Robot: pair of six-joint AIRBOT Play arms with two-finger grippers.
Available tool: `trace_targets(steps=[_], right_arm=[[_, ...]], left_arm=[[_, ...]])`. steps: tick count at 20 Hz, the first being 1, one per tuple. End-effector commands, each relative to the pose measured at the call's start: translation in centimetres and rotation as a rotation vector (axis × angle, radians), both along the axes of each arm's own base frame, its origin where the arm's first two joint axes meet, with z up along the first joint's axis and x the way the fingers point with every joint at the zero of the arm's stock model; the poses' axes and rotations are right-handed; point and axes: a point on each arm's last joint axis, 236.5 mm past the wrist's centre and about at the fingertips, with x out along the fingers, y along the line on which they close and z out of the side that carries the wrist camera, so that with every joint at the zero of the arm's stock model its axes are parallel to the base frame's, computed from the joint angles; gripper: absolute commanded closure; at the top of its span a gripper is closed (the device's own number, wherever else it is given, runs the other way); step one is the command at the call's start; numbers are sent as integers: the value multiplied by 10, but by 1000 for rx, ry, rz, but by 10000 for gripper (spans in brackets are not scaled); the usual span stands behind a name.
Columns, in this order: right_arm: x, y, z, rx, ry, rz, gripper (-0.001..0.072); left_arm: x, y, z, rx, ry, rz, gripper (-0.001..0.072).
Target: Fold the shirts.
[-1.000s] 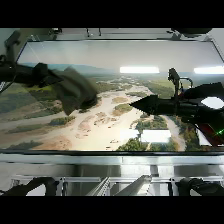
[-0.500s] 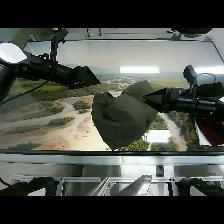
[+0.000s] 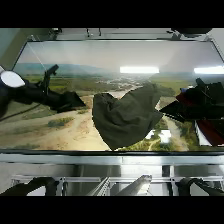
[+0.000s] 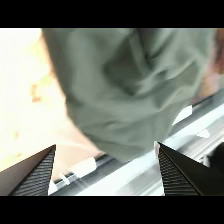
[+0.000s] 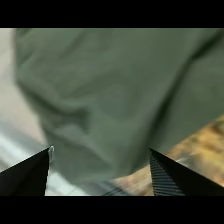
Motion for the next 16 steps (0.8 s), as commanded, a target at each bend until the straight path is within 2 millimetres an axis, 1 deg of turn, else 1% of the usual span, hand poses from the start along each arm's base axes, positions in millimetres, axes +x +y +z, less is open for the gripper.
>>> trace_targets(steps=[1, 2, 3, 5, 6, 7, 9, 11, 13, 14, 15, 16], right_arm=[[32, -34, -35, -103, 10, -147, 53], [41, -31, -43, -74, 13, -168, 54], [51, -29, -52, -48, 13, -187, 56], [70, -30, -72, -18, 35, -224, 60], [77, -28, -83, -8, 56, -225, 131], [83, -24, -92, -1, 77, -215, 155], [95, -12, -108, 0, 102, -178, 155], [108, 1, -120, -1, 112, -141, 155], [124, 12, -125, -1, 100, -112, 163], [135, 16, -121, 8, 82, -108, 288], [146, 19, -113, 23, 60, -115, 411], [158, 21, -101, 43, 30, -126, 528]], left_arm=[[-18, -9, -59, 8, 36, 58, 13], [-17, -20, -66, -20, 32, 57, 13], [-11, -32, -72, -53, 23, 63, 13], [9, -47, -84, -80, 11, 90, 13], [18, -50, -89, -76, 10, 91, 13], [25, -55, -94, -75, 16, 80, 13], [39, -65, -100, -79, 26, 53, 13], [51, -74, -107, -86, 35, 20, 13], [60, -80, -110, -100, 55, -5, 15], [64, -82, -111, -107, 61, -16, 87], [68, -83, -110, -112, 61, -22, 345], [73, -82, -107, -119, 60, -24, 625]])
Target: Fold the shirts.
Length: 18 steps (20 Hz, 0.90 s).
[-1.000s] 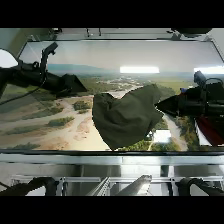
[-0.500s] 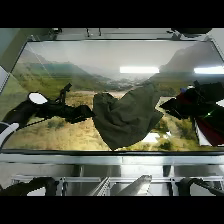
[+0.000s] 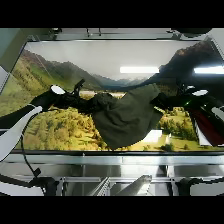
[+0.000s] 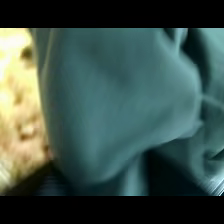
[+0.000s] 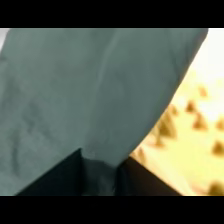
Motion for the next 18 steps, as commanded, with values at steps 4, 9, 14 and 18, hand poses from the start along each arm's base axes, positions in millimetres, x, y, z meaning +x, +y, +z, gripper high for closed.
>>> trace_targets(steps=[4, 9, 14, 18], right_arm=[[45, 17, 72, 70, -161, 42, 690], [26, -12, 224, 28, -459, 36, 691], [-76, 2, 404, -87, -902, 73, 691], [-157, 26, 479, -143, -1149, 87, 691]], left_arm=[[34, -6, 36, -68, -41, -38, 710], [48, 10, 195, -148, -331, -102, 710], [-18, 27, 390, -148, -764, -167, 710], [-74, 24, 467, -125, -959, -174, 710]])
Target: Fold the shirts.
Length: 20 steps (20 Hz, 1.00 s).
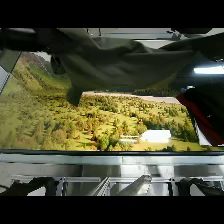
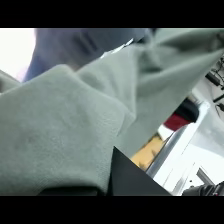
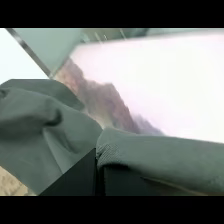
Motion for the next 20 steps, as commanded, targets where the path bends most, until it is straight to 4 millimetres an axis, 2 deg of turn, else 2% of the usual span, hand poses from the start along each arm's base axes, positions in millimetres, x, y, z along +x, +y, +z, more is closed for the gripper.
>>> trace_targets(steps=[1, 3, 4, 6, 7, 9, 11, 14, 15, 17, 18, 19, 20], right_arm=[[-64, 7, 60, -54, -218, -47, 691], [-62, 3, 60, -62, -220, -67, 690], [-55, 4, 51, -62, -189, -56, 690], [-29, 2, 23, -41, -78, -34, 690], [-11, 0, 0, -33, -6, -21, 690], [26, -5, -59, 8, 177, -11, 690], [59, -11, -134, 44, 375, -5, 690], [88, -16, -247, 99, 649, -9, 689], [95, -17, -282, 114, 724, -10, 684], [106, -20, -331, 175, 833, -31, 671], [110, -20, -342, 201, 847, -23, 526], [111, -21, -344, 235, 847, -3, 314], [111, -24, -339, 257, 837, 14, 223]], left_arm=[[-41, 14, 56, 46, -157, 68, 709], [-33, 29, 45, 113, -148, 139, 706], [-27, 32, 32, 134, -122, 148, 690], [-5, 34, -4, 165, -35, 160, 690], [11, 35, -31, 179, 29, 167, 690], [42, 33, -95, 194, 178, 174, 690], [67, 32, -167, 215, 336, 179, 690], [86, 31, -271, 259, 542, 163, 686], [89, 31, -298, 273, 599, 153, 475], [94, 36, -328, 287, 680, 137, -13], [94, 41, -333, 292, 709, 118, 3], [94, 47, -331, 298, 729, 97, 2], [92, 54, -325, 302, 749, 70, 2]])
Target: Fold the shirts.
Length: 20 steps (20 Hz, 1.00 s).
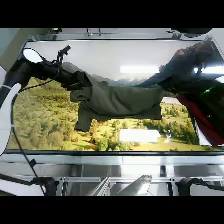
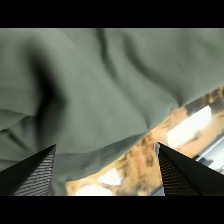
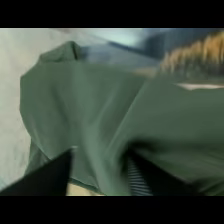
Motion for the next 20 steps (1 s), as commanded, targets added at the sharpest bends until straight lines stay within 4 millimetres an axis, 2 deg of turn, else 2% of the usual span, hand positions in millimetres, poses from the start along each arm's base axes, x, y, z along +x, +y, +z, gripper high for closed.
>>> trace_targets(steps=[1, 4, 6, 9, 11, 14, 16, 20], right_arm=[[1, -6, -21, 98, 36, 22, 210], [-20, -26, 7, 115, 6, 75, 210], [-45, -36, 9, 66, 30, 144, 211], [-91, -46, -21, -61, 143, 227, 212], [-113, -47, -47, -86, 215, 236, 212], [-118, -51, -79, -114, 257, 162, 212], [-120, -52, -86, -118, 267, 145, 212], [-122, -50, -85, -110, 272, 149, 213]], left_arm=[[-10, 21, -12, -5, 130, -70, 3], [-32, 38, 8, -1, 182, -123, 3], [-49, 53, 4, 67, 227, -146, 4], [-82, 78, -25, 193, 282, -106, 4], [-110, 81, -48, 215, 310, -94, 4], [-138, 77, -82, 205, 337, -57, 5], [-149, 69, -98, 168, 344, -55, 5], [-140, 51, -115, 81, 314, -33, 6]])
